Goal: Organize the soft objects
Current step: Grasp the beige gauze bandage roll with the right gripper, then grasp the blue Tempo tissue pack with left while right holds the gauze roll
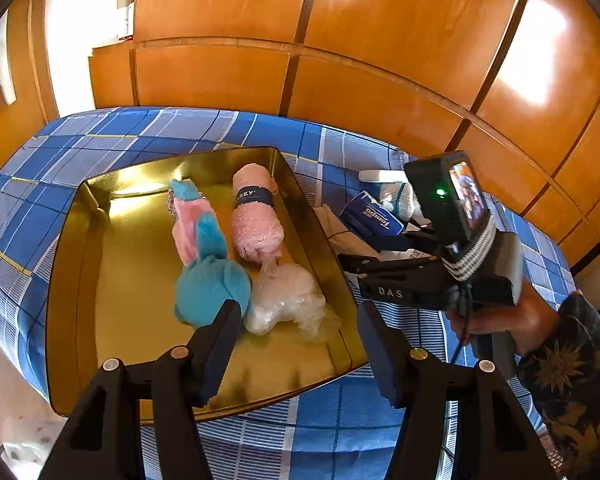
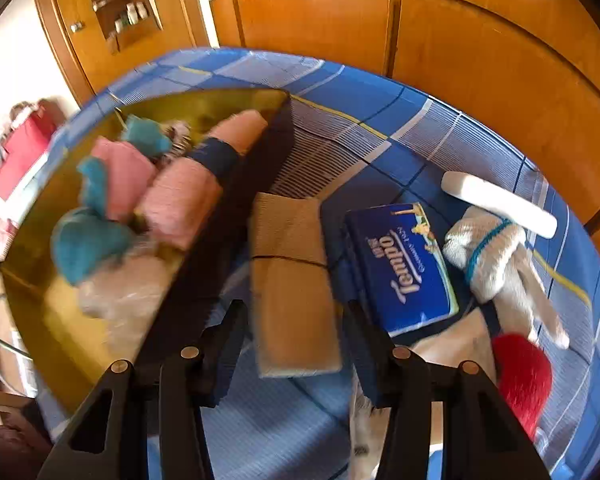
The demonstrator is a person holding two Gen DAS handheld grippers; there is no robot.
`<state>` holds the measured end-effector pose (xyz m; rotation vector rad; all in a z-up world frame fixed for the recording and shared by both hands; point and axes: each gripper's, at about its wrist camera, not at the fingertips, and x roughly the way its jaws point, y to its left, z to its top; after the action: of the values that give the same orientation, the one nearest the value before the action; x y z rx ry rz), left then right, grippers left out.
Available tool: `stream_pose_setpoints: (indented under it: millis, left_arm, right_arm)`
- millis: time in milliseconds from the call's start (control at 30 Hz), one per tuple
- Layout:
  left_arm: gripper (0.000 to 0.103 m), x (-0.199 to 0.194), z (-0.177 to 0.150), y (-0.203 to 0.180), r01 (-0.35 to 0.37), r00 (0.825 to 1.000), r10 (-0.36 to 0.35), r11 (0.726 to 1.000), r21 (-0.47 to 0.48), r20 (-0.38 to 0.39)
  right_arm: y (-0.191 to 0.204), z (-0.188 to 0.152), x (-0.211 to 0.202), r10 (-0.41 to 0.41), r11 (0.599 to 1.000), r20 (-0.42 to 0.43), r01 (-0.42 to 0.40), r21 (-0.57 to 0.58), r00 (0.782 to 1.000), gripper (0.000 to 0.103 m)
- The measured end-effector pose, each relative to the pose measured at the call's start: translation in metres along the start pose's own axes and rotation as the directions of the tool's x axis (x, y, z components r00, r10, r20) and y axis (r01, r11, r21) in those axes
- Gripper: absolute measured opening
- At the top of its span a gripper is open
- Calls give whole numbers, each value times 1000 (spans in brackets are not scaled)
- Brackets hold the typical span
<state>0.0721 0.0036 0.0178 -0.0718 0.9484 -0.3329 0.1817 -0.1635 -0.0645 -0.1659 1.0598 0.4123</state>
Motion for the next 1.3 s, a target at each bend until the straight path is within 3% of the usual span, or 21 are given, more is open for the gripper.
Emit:
stream_pose_setpoints:
  millis: [100,267,467,567,833,1067,1167,1300]
  left_arm:
    - [61,1,1,1,0,1000,0,1000,-3,-1]
    - [61,4,5,-1,-3,1000,3,1000,10,3]
    - [61,11,17,-11,-21,1000,21,998,59,7]
    - [61,17,23,-22,-26,1000,25,995,94,6]
    - [61,44,43,-62,-24,1000,26,984,177,-12]
    - [61,82,62,-89,13,995,1,991,135,-101]
    - [61,101,70,-97,28,989,-13,995,94,-148]
    - [61,128,81,-99,29,976,-27,1000,6,-217]
  right_arm:
    - [-4,4,10,3,1000,-22,-2,8,1000,50]
    - [-3,5,8,7,1000,-11,-7,-7,1000,37]
    - [-15,-9,-36,-12,998,97,6,68,995,36]
    - [-28,-27,-74,-20,993,163,1,119,986,36]
    - [-68,-97,-127,-118,954,178,62,294,977,37]
    - [-95,-144,-135,-193,903,168,108,415,967,37]
    - [-105,-150,-134,-232,880,151,141,454,961,37]
    - [-115,-155,-137,-234,860,172,121,496,957,37]
